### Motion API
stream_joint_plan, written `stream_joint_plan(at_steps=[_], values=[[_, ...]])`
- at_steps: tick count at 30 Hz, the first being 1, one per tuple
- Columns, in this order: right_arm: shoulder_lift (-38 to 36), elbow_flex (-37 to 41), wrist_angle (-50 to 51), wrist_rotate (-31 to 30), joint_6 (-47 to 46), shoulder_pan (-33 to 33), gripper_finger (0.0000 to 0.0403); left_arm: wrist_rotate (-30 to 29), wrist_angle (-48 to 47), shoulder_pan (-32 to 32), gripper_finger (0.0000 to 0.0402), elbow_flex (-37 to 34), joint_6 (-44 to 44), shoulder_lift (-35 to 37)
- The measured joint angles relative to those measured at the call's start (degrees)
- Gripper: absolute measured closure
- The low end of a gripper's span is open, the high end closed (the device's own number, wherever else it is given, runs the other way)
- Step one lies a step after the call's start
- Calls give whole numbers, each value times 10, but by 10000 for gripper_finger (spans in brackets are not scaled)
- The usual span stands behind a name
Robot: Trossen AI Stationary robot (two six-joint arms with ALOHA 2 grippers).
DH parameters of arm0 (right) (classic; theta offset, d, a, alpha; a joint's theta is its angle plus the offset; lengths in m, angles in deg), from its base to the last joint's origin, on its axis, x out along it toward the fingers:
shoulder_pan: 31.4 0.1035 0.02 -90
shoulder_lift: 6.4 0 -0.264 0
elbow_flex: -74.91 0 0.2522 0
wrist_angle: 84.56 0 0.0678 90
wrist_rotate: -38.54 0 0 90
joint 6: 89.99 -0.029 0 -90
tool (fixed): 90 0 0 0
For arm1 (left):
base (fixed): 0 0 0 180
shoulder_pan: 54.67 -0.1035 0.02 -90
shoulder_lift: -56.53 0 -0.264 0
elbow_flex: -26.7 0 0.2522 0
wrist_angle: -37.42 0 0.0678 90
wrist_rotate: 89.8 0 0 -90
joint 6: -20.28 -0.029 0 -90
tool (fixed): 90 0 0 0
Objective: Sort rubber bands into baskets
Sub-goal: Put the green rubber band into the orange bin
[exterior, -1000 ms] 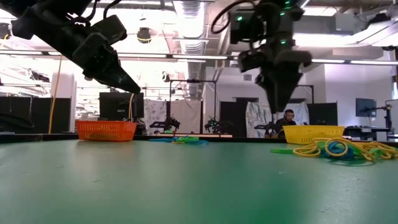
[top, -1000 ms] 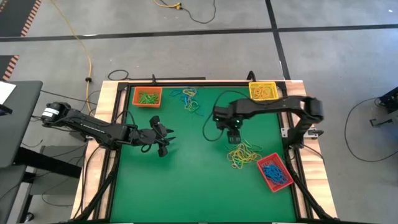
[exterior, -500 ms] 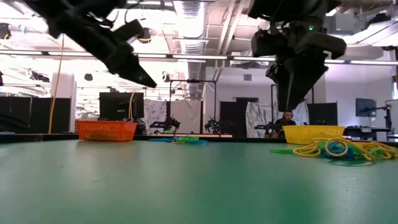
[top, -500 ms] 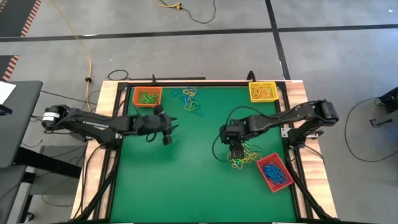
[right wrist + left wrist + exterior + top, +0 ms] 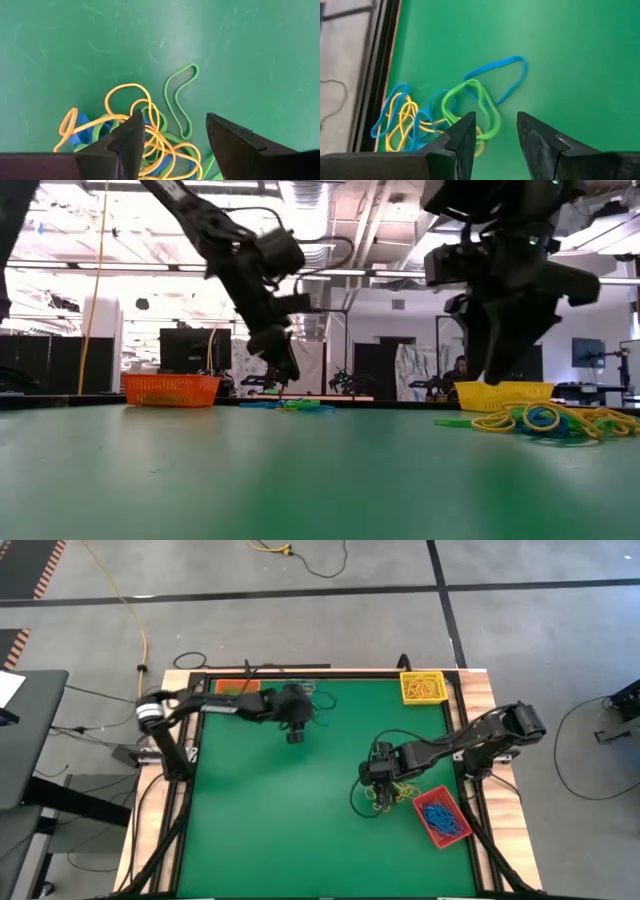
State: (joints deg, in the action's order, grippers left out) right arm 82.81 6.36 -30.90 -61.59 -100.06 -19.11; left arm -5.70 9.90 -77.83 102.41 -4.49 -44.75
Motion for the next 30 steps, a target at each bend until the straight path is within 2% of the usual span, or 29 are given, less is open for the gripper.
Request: stream_joint_plan(at_steps=[6, 11, 15, 22, 25, 30], values=[[0, 29, -29, -5, -2, 15, 164, 47, -63, -45, 270, 60, -14, -77], [0, 49, -56, -6, -2, 19, 164, 107, -88, -57, 270, 78, -15, -99], [0, 67, -79, -6, -1, 18, 164, 59, -76, -56, 270, 78, -14, -102], [0, 70, -100, -6, -1, 18, 164, 62, -54, -58, 271, 78, -16, -105], [0, 70, -110, -6, -1, 18, 164, 62, -47, -58, 287, 78, -16, -105], [0, 70, -119, -6, -4, 19, 164, 62, -58, -58, 351, 78, -23, -105]])
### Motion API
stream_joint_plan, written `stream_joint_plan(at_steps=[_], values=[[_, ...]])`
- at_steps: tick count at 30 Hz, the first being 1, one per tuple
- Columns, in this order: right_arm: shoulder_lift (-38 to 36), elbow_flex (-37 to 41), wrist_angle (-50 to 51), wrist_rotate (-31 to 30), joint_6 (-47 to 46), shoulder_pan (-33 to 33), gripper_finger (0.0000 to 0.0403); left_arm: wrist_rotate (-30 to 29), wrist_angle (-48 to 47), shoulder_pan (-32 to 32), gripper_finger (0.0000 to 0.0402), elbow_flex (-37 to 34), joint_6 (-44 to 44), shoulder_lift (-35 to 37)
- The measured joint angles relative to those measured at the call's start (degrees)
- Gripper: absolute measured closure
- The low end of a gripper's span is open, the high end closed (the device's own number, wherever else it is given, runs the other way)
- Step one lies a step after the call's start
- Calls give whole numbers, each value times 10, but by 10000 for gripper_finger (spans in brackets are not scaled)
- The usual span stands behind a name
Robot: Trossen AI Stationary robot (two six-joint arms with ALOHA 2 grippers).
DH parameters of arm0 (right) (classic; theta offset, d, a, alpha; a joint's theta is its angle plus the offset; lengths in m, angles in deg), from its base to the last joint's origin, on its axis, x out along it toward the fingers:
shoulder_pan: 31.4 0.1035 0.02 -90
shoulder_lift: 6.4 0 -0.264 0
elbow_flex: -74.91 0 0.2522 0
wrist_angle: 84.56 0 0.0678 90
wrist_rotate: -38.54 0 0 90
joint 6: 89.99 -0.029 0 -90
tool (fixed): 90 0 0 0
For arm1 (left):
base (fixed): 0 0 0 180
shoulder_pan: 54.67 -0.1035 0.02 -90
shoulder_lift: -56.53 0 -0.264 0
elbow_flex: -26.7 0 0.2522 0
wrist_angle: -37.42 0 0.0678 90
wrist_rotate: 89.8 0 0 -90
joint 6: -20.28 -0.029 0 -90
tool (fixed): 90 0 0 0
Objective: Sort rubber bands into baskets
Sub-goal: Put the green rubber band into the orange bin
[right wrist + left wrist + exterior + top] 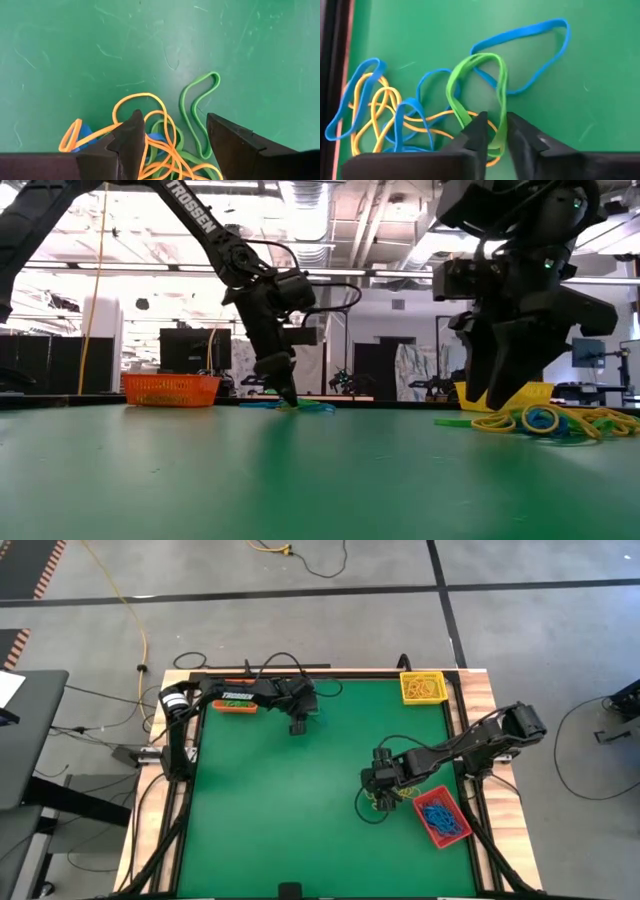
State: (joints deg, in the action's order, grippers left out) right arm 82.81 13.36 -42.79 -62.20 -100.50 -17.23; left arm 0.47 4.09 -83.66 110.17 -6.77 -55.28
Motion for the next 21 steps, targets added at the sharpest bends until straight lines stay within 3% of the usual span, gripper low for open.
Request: stream_joint_plan(at_steps=[4, 13, 21], values=[[0, 0, -5, 0, -2, 0, 164, 0, -15, 0, 395, 0, -8, 0], [0, 0, -20, 0, -7, 0, 164, -10, -17, 1, 401, 0, 2, 6], [0, 0, -40, 0, 2, -2, 164, -9, -32, 2, 401, 0, 7, 72]])
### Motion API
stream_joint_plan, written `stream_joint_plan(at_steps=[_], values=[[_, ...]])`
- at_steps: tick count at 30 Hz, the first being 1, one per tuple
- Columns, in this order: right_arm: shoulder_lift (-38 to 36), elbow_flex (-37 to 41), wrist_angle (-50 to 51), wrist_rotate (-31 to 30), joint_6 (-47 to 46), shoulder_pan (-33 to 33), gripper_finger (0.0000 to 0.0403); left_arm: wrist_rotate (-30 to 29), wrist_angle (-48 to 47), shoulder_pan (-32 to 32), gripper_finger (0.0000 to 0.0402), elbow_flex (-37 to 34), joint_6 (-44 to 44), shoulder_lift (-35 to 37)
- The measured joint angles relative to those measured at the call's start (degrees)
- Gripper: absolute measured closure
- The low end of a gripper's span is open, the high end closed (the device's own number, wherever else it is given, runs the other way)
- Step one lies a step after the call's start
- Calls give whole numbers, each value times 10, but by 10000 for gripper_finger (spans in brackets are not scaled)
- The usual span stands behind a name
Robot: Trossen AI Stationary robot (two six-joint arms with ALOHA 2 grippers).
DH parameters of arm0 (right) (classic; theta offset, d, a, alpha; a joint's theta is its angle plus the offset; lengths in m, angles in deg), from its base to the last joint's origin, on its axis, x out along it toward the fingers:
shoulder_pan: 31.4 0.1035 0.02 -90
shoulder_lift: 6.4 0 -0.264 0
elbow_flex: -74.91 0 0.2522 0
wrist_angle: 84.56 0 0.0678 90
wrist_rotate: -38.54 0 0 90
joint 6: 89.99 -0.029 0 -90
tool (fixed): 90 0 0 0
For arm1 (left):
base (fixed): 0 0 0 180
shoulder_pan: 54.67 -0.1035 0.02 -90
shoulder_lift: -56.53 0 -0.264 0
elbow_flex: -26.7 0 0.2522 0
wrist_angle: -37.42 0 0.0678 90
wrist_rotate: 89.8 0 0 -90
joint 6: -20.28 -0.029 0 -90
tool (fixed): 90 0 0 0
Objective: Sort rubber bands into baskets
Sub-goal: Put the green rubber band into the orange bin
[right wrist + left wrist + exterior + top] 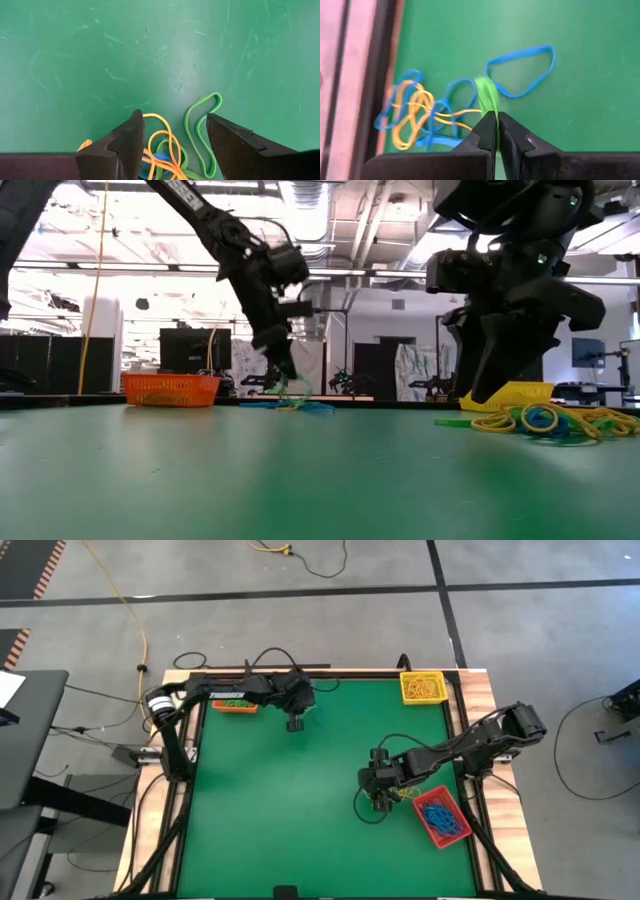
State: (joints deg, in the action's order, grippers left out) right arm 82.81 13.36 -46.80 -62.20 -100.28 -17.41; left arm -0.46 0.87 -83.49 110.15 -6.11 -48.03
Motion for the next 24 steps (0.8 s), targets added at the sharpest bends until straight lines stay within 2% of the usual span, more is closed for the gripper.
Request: stream_joint_plan(at_steps=[14, 20, 24], values=[[0, 0, -33, -2, 17, -6, 164, 17, -110, -13, 401, 0, 16, 171], [0, 0, -53, -8, 28, -9, 164, 124, -108, -22, 401, -1, 67, 193], [0, 0, -69, -12, 32, -14, 164, 148, -87, -13, 401, -18, 83, 192]])
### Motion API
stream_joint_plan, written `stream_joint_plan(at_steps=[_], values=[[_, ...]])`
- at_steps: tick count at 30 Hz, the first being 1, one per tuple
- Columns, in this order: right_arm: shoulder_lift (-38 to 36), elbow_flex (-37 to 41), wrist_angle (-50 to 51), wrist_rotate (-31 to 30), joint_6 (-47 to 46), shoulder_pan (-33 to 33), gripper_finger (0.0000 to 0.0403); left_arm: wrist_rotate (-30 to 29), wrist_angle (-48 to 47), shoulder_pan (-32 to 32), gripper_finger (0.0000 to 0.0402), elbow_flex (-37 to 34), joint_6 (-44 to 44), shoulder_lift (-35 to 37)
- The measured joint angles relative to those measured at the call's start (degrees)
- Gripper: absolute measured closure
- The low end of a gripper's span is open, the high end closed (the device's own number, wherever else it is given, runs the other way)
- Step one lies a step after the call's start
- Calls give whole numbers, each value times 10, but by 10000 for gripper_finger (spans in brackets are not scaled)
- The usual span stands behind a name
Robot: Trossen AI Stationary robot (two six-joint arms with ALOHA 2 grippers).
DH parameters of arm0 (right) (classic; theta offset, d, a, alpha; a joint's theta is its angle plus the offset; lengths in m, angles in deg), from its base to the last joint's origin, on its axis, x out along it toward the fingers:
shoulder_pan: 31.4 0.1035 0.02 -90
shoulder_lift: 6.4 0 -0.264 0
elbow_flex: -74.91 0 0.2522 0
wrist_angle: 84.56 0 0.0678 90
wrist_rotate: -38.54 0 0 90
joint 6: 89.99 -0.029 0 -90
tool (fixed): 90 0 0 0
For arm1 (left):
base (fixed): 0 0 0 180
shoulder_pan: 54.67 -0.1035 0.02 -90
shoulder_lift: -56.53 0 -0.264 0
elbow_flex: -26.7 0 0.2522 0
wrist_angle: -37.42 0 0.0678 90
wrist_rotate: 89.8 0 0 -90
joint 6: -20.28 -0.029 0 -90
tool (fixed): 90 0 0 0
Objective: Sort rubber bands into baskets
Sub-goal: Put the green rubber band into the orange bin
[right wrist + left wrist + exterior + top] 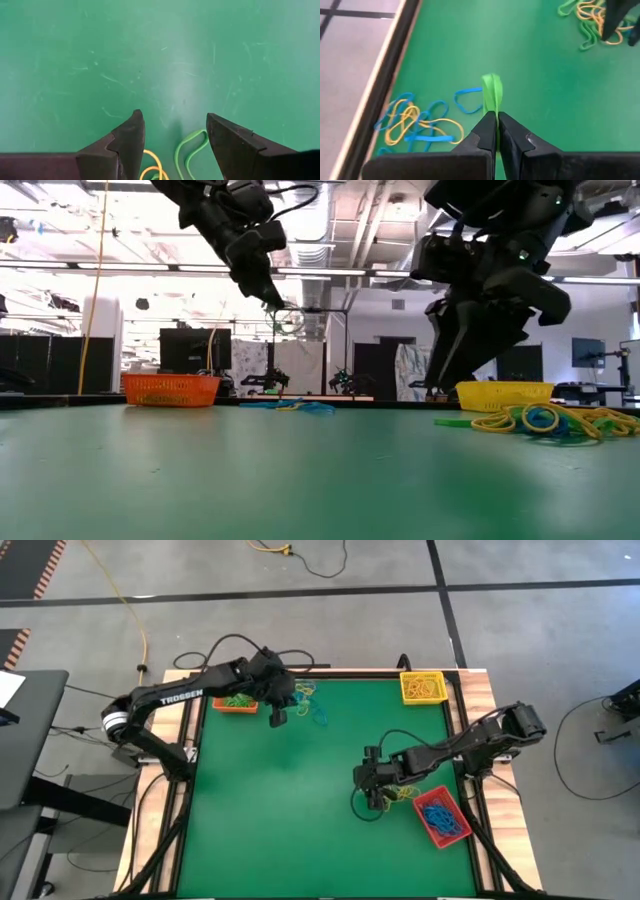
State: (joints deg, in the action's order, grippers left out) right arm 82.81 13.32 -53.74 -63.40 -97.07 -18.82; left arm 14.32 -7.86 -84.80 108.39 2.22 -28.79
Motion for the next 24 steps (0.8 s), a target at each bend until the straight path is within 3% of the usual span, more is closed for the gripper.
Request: stream_joint_plan(at_steps=[10, 20, 24], values=[[0, 0, -1, 0, -4, 1, 164, 2, 17, 23, 399, -43, 13, -1], [0, 0, -5, 0, -4, 1, 164, 0, 55, 42, 343, -88, 22, -1], [0, 0, -5, 0, -5, 1, 164, -13, 53, 44, 346, -92, 16, -1]])
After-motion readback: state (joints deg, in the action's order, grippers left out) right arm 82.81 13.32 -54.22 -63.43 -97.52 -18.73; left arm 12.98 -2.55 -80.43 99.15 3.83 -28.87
